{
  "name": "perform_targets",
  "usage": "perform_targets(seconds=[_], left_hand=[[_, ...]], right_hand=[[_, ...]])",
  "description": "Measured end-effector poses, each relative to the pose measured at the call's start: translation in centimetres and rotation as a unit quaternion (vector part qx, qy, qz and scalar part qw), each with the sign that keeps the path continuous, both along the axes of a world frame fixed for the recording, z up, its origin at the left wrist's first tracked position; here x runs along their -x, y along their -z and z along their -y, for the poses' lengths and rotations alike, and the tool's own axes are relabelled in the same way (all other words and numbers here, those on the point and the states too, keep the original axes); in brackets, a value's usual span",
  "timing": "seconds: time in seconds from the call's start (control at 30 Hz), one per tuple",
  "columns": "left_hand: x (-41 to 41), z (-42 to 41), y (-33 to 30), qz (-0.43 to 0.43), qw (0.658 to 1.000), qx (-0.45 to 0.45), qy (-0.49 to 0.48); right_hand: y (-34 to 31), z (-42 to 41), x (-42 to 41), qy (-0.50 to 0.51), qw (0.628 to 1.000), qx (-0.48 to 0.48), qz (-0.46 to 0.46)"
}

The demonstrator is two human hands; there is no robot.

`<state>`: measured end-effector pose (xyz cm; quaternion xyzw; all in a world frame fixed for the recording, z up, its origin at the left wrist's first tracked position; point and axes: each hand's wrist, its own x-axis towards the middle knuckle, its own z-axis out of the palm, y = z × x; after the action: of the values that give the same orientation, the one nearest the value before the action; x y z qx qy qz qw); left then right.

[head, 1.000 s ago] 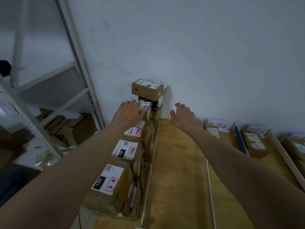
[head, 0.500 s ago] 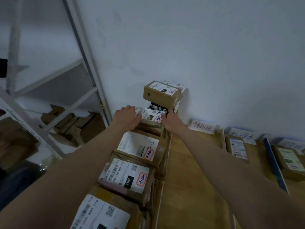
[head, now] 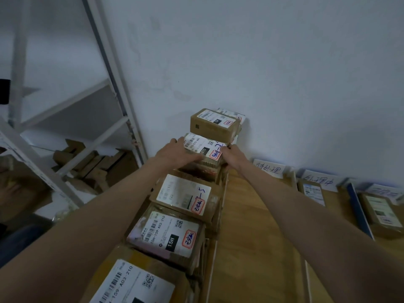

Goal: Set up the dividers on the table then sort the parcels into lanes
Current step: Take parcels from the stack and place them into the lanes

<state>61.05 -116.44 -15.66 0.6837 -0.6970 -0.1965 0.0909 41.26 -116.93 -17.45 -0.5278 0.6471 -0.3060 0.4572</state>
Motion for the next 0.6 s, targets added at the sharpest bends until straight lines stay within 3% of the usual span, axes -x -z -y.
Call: perform_targets(seconds=[0.17,0.6], left_hand=[[0.2,-0.9,-1.8,-0.032,0.997,0.006,0.077],[7.7,-7.2,-6.0,-0.103,0.986,0.107,0.081]], right_hand=[[-2.2,-2.0,1.8,0.023,1.000,-0.002,0.015],[-6.7,-11.9,9.9,0.094,0.994,0.049,-0.042]])
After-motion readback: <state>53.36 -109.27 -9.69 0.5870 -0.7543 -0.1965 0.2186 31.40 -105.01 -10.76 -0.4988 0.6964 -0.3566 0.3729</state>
